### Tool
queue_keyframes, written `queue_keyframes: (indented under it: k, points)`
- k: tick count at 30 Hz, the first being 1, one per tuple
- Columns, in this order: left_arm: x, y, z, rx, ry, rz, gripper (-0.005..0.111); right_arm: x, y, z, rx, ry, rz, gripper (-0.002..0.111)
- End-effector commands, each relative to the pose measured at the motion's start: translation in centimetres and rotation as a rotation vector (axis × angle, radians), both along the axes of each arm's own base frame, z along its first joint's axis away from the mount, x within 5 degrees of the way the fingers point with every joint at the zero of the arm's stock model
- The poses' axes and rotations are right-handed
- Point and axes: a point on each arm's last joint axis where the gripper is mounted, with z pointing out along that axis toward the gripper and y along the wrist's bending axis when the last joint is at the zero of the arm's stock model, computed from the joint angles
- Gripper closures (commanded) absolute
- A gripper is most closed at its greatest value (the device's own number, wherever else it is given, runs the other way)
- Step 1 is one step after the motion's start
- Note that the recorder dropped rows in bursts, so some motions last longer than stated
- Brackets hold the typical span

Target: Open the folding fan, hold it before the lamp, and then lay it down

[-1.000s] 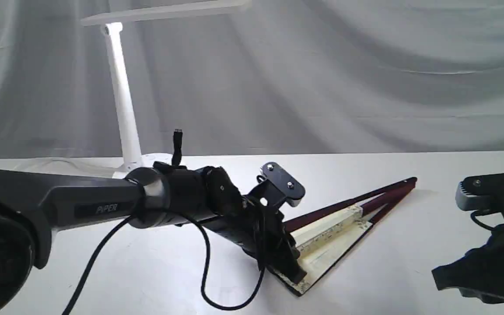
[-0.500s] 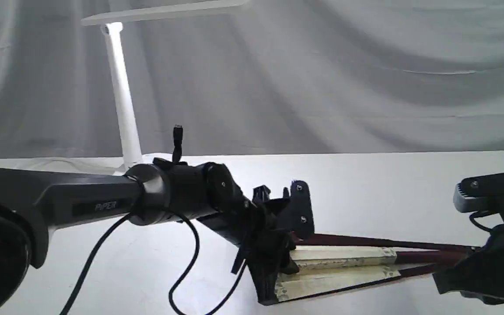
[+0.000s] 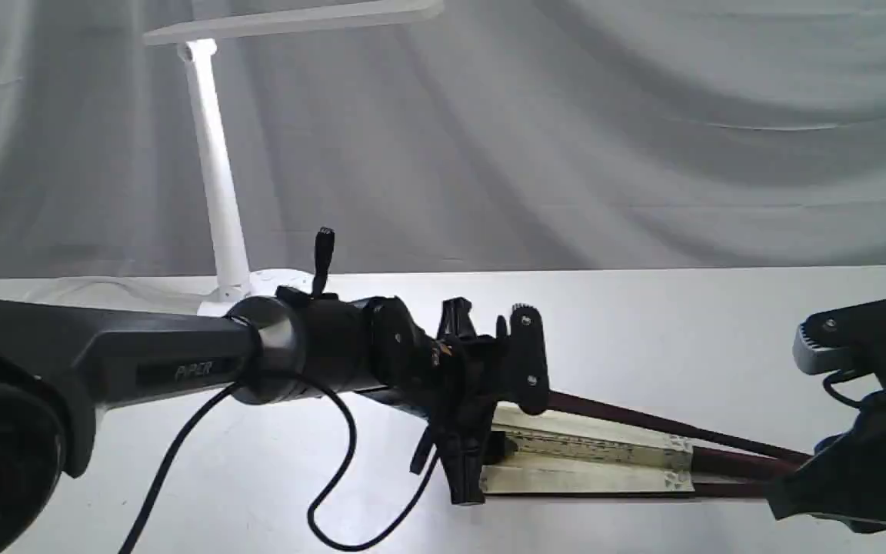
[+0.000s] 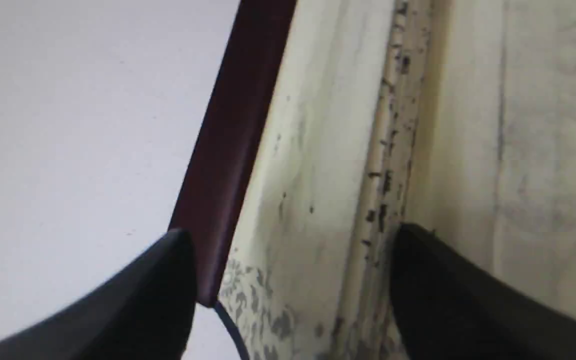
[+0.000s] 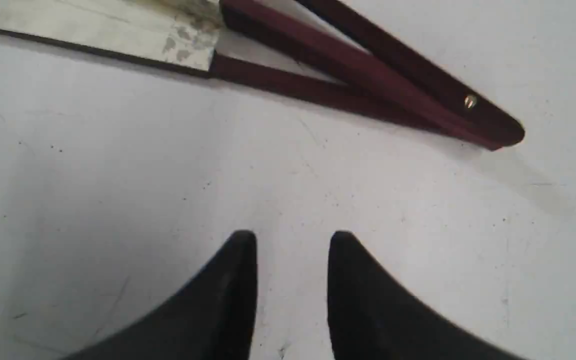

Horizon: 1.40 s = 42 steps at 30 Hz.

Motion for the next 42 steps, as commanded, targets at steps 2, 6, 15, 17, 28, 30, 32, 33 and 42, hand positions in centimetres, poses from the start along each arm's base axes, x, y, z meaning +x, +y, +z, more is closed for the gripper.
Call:
queue_keyframes:
  k: [2,6,15,17,28,30,32,33,42]
  points:
    - [0.8,0.1,0.4,-0.046,-0.071,0.082,0.048,0.3,0.0,0.3,-0.007,-0.028,0.009,0.075]
    - [1.1,0.1,1.4,-0.133,-0.057,0.194,0.048,0.4,0.0,0.3,-0.01,-0.042,0.008,0.067]
    - [0.3,0.1,4.3,-0.275,0.131,0.364,0.048,0.5,0.0,0.4,0.001,-0.057,-0.006,0.066]
    - [-0.1,0.1,5.5,-0.313,0.195,0.411,0.05,0.5,0.0,0.4,0.001,-0.057,-0.006,0.066]
    - [-3.7,1.4,8.8,-0.263,0.661,0.725,0.091,2.7,0.4,2.7,0.095,0.075,-0.021,0.066]
    - [-4.3,2.1,8.9,-0.183,0.698,0.804,0.096,3.6,0.4,2.8,0.099,0.084,-0.02,0.067]
    - [-4.8,3.1,9.2,-0.075,0.693,0.849,0.101,4.7,0.3,2.6,0.103,0.105,-0.016,0.069]
    - [-5.1,3.8,9.4,-0.004,0.682,0.868,0.102,5.1,0.2,2.4,0.105,0.117,-0.016,0.069]
    - [-7.4,6.1,12.2,0.159,0.713,0.969,0.103,10.2,-2.0,0.6,0.222,0.206,-0.057,0.069]
